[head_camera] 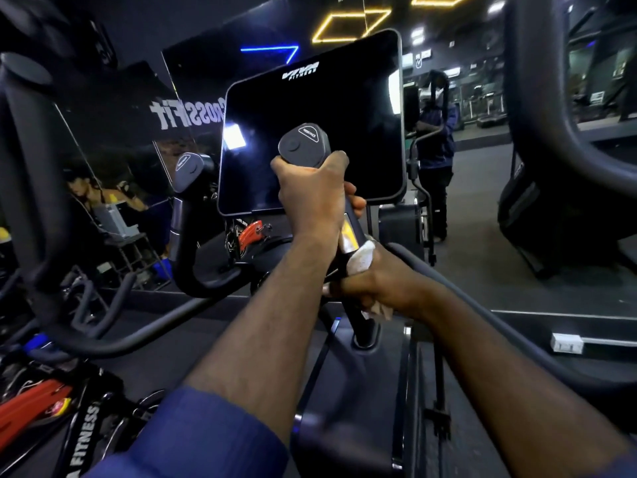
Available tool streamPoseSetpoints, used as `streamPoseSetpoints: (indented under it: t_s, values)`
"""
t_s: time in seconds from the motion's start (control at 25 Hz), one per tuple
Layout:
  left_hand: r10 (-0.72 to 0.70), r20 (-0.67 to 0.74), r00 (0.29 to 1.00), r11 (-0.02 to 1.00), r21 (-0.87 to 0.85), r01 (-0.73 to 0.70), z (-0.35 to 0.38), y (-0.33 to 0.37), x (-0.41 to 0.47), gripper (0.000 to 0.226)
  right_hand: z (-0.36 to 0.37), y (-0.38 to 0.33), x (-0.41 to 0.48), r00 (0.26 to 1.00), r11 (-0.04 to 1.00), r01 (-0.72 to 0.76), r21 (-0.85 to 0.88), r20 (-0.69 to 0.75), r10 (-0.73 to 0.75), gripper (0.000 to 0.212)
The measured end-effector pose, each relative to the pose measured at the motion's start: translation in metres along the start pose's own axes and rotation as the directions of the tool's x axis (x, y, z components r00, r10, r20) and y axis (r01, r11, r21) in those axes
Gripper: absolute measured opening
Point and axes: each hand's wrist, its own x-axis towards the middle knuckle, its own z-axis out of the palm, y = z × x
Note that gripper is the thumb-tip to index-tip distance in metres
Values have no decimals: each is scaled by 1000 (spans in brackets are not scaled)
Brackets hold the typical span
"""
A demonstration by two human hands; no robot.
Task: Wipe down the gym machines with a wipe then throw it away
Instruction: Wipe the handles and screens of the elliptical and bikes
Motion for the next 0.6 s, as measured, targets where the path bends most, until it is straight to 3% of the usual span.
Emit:
streamPoseSetpoints:
  t_s: [0.04,0.08,0.12,0.16,0.2,0.28,0.32,0.48,0.6]
  values:
    - [0,7,1000,1000,2,0,0,1,0,43,-6,1,0,997,1000,6,-16,71,-5,46]
    - [-2,10,1000,1000,6,2,-1,2,-1,43,-5,5,0,998,999,32,-22,52,-31,45]
    - [-6,10,1000,1000,8,6,-1,3,-2,44,1,17,0,991,991,95,-95,-84,-103,42]
    - [-11,10,1000,1000,4,11,-1,3,-2,44,12,31,-4,929,952,154,-263,-289,-230,38]
    - [-14,10,1000,1000,5,13,-2,3,-3,44,24,47,-9,811,874,144,-464,-451,-372,35]
    - [-11,11,1000,1000,24,11,-2,4,-3,44,31,78,-13,602,740,105,-665,-550,-579,34]
    - [-12,15,1000,999,30,12,-2,4,-3,45,24,88,-11,577,707,121,-697,-530,-622,33]
    - [-16,22,1000,1000,27,15,-2,1,-3,44,0,101,-1,612,595,210,-776,-370,-699,32]
    - [-5,4,1000,999,36,5,-4,0,0,43,12,92,-10,682,727,176,-663,-450,-576,30]
